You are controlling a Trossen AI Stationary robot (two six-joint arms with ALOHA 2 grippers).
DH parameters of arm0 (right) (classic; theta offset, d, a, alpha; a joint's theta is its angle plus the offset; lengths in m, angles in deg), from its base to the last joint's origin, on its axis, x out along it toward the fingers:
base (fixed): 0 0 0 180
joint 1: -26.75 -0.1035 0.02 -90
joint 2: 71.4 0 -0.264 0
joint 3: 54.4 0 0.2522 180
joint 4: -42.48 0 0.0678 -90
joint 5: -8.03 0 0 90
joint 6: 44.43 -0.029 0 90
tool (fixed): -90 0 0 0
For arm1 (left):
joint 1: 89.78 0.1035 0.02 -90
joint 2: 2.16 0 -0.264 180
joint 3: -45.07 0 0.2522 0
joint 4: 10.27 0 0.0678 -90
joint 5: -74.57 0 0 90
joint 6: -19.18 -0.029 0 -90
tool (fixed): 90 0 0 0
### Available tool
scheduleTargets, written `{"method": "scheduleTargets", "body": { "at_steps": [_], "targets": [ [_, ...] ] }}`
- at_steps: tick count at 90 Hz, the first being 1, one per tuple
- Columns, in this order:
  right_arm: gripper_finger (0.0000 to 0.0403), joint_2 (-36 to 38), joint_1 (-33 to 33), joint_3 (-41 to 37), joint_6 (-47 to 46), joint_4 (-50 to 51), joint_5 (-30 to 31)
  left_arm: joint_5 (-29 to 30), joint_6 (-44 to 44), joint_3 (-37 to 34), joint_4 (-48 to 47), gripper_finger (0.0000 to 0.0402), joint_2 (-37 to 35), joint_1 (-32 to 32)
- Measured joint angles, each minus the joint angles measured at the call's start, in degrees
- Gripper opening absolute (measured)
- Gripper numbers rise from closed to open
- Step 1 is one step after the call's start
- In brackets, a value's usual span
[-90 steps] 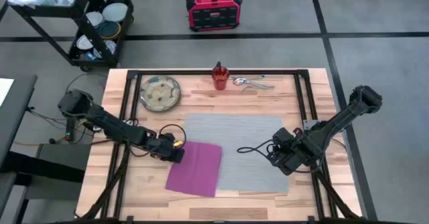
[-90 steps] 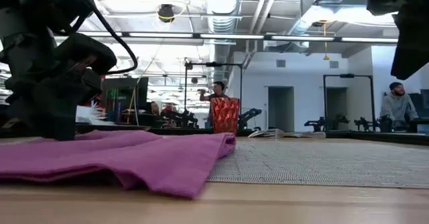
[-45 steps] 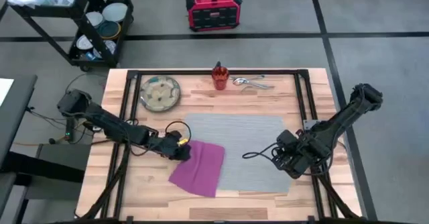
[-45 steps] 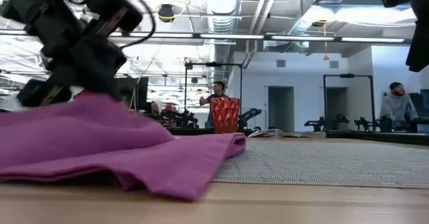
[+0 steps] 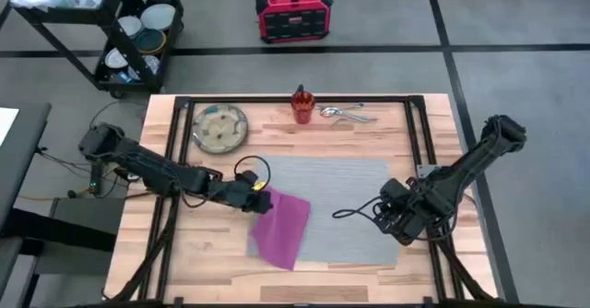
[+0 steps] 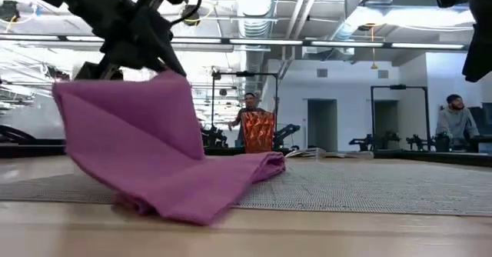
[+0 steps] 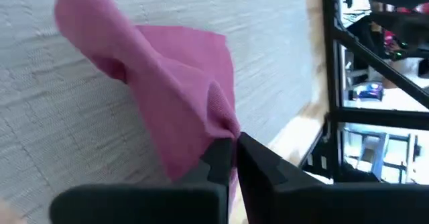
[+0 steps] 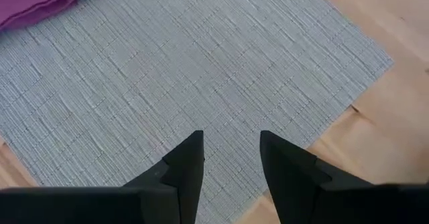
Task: Set table place
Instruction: Fold the pink table napkin
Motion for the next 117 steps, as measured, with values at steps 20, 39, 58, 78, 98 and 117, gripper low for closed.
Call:
{"method": "scheduleTargets", "body": {
  "at_steps": [20, 39, 58, 78, 98, 117],
  "targets": [
    [0.0133, 0.0, 0.0, 0.0, 0.1, 0.1, 0.2, -7.3, -0.8, 5.1, 3.0, 0.0, 11.7, 0.1],
    [0.0133, 0.0, 0.1, 0.0, 0.1, 0.5, 0.3, -15.3, -4.6, 18.0, 2.4, 0.0001, 25.8, 2.2],
    [0.0133, 0.0, 0.0, 0.0, 0.1, 1.6, -0.2, -17.9, -13.1, 26.2, -6.8, 0.0044, 30.0, 4.8],
    [0.0133, 0.0, 0.0, 0.0, 1.0, 1.7, -0.8, -19.6, -20.8, 31.6, -28.7, 0.0108, 30.0, 5.5],
    [0.0133, 0.0, -0.1, 0.0, 1.3, 3.0, -0.8, -19.4, -27.3, 34.7, -25.1, 0.0134, 26.8, 5.5],
    [0.0133, 0.0, -0.5, 0.0, 1.5, 3.0, -0.4, -18.8, -29.8, 34.8, -29.0, 0.0127, 26.1, 5.8]
  ]
}}
